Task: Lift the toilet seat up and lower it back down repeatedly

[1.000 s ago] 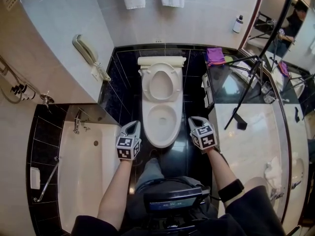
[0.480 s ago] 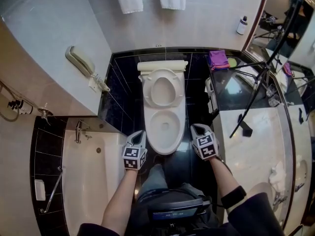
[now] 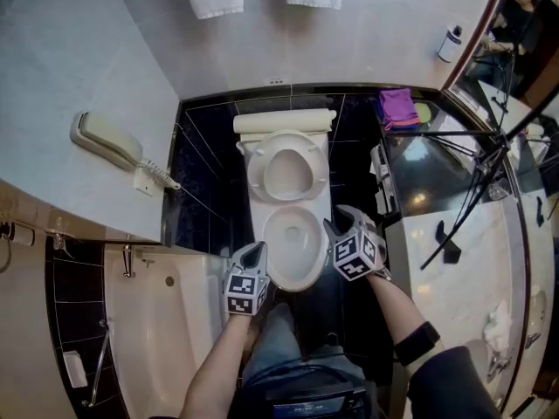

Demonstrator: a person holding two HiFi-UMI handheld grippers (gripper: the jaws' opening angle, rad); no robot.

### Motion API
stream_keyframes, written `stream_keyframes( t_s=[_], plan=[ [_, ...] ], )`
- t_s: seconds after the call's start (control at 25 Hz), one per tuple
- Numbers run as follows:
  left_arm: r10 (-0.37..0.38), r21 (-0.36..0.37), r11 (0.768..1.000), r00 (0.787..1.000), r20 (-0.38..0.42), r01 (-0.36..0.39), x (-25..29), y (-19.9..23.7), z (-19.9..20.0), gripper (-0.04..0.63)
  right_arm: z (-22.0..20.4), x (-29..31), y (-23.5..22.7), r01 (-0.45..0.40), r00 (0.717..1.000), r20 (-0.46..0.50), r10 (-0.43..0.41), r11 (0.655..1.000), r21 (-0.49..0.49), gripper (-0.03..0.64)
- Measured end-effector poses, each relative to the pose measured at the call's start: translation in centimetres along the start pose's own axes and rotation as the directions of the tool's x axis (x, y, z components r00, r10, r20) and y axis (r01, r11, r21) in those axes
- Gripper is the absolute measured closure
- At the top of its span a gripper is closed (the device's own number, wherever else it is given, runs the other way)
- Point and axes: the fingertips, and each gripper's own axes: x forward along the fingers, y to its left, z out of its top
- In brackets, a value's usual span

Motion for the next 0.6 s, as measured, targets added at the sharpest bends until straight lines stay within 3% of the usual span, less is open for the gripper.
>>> stream_keyframes(
  t_s=[0.28, 0.48, 0.6],
  plan=[
    [-0.043, -0.015, 0.999, 0.999, -0.003, 0.043, 7.4, 3.1, 1.2, 0.603, 4.1, 10.2, -5.0, 0.029, 0.999, -0.028, -0.036, 0.976, -0.217, 0.385],
    [-0.050, -0.011, 0.999, 0.999, -0.011, 0.050, 12.4, 6.1, 0.9, 0.603, 6.8, 17.6, -7.7, 0.042, 0.997, -0.041, -0.064, 0.914, -0.403, 0.387],
    [-0.052, -0.021, 0.998, 0.999, -0.012, 0.052, 15.0, 7.5, 0.5, 0.603, 7.8, 21.5, -9.0, 0.039, 0.996, -0.052, -0.071, 0.884, -0.467, 0.387]
  ],
)
